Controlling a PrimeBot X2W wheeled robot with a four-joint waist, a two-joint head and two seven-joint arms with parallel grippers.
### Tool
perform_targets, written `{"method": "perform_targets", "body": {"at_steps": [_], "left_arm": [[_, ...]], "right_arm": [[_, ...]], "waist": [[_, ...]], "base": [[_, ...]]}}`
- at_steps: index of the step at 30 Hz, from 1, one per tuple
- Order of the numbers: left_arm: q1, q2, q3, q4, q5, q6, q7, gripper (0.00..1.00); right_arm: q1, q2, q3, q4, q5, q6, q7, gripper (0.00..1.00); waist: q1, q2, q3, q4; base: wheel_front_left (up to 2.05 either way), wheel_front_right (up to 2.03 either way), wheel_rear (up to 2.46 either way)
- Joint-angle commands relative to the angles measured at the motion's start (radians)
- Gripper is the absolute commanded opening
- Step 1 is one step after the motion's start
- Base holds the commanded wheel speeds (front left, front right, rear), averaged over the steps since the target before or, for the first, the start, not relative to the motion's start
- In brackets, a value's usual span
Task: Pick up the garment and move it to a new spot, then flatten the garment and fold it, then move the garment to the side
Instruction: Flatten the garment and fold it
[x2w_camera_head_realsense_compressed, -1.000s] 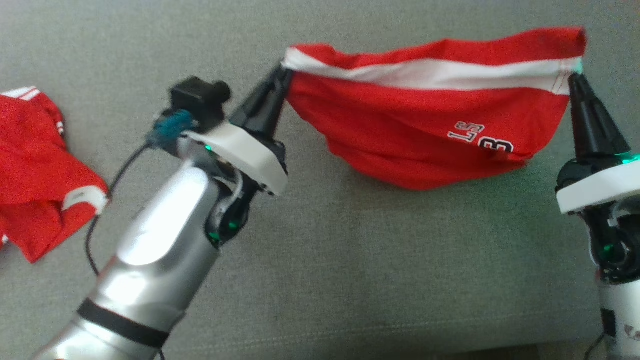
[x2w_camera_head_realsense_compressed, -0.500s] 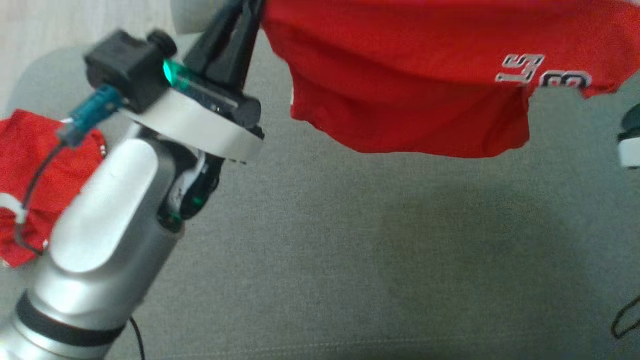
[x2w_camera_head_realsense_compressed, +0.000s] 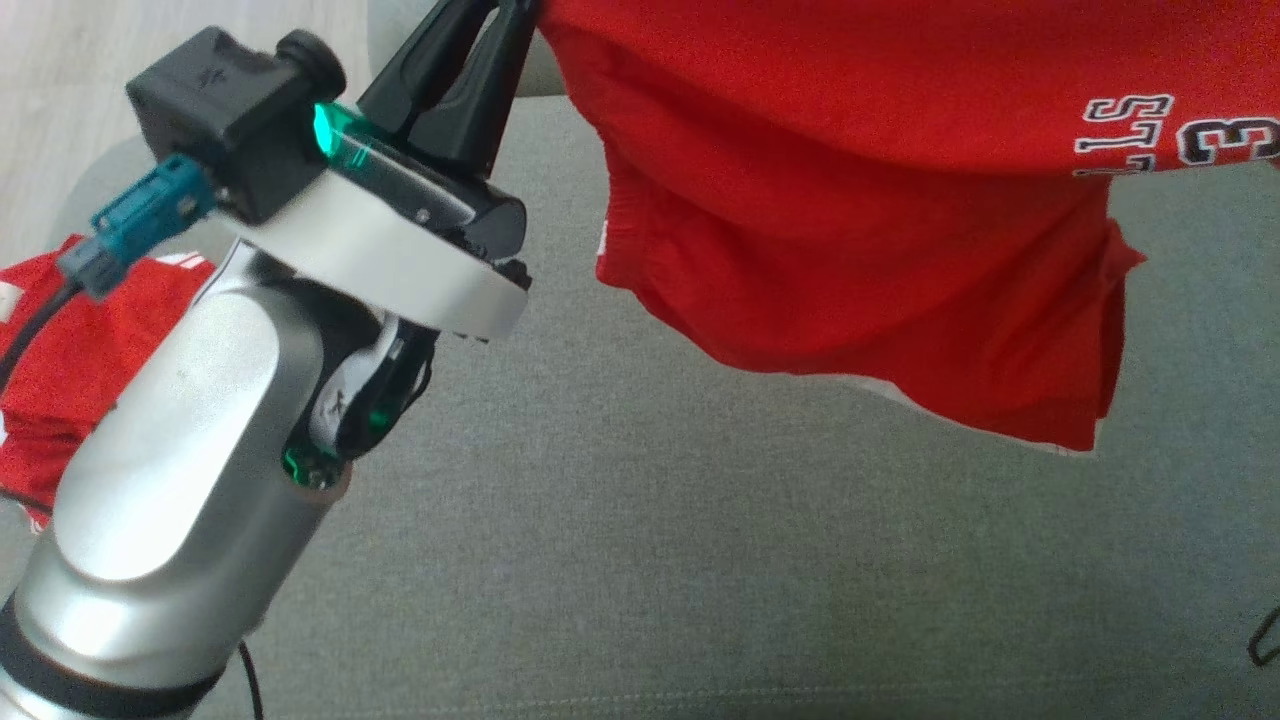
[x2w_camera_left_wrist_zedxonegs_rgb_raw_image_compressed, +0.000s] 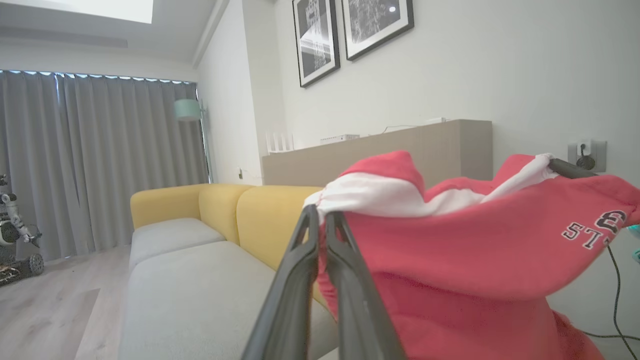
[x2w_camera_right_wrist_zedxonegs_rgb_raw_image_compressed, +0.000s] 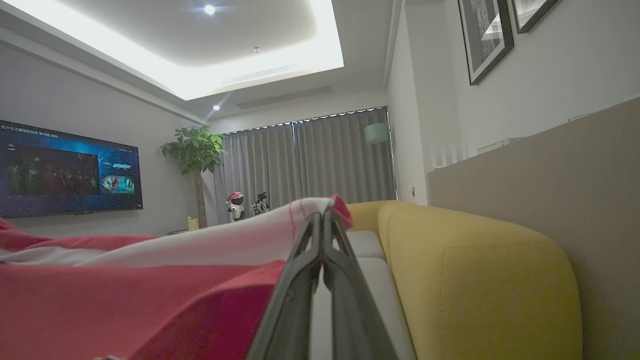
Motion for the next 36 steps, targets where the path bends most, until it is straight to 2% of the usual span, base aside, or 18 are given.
{"method": "perform_targets", "body": {"at_steps": [1, 5, 9, 14, 17, 20, 24, 28, 36], "left_arm": [[-0.047, 0.039, 0.053, -0.013, -0.011, 0.000, 0.014, 0.00], [-0.121, 0.019, 0.050, 0.097, -0.039, -0.036, 0.036, 0.00], [-0.238, -0.019, 0.053, 0.277, -0.049, -0.084, 0.019, 0.00], [-0.436, -0.079, 0.072, 0.557, -0.022, -0.139, -0.102, 0.00], [-0.537, -0.111, 0.078, 0.724, 0.005, -0.162, -0.196, 0.00], [-0.588, -0.149, 0.085, 0.875, 0.014, -0.184, -0.235, 0.00], [-0.588, -0.197, 0.089, 1.020, 0.020, -0.215, -0.248, 0.00], [-0.520, -0.225, 0.119, 1.079, 0.032, -0.231, -0.249, 0.00], [-0.351, -0.262, 0.186, 1.114, 0.041, -0.245, -0.250, 0.00]], "right_arm": [[-0.030, -0.004, 0.014, -0.013, 0.010, -0.001, 0.017, 0.00], [-0.123, -0.019, 0.041, 0.100, 0.047, -0.001, 0.019, 0.00], [-0.272, -0.039, 0.098, 0.244, 0.062, -0.001, -0.008, 0.00], [-0.519, -0.051, 0.231, 0.472, 0.051, -0.001, -0.101, 0.00], [-0.652, -0.035, 0.312, 0.631, 0.028, -0.001, -0.198, 0.00], [-0.735, -0.002, 0.400, 0.814, 0.009, -0.001, -0.248, 0.00], [-0.792, 0.048, 0.497, 1.008, 0.018, -0.001, -0.297, 0.00], [-0.788, 0.082, 0.588, 1.140, 0.056, -0.001, -0.329, 0.00], [-0.677, 0.078, 0.693, 1.230, 0.172, -0.001, -0.385, 0.00]], "waist": [[0.0001, -0.0001, 0.012, 0.000], [0.0001, -0.0001, 0.053, -0.001], [0.0001, -0.0001, 0.107, -0.006], [0.0001, -0.0001, 0.185, -0.015], [0.0001, -0.0001, 0.219, -0.023], [0.0001, -0.0001, 0.245, -0.026], [0.0001, -0.0001, 0.285, -0.024], [0.0001, -0.0001, 0.324, -0.022], [0.0001, -0.0001, 0.325, -0.017]], "base": [[0.00, 0.00, 0.00], [0.00, 0.00, 0.00], [0.00, 0.00, 0.00], [0.00, 0.00, 0.00], [0.00, 0.00, 0.00], [0.00, 0.00, 0.00], [0.00, 0.00, 0.00], [0.00, 0.00, 0.00], [0.00, 0.00, 0.00]]}}
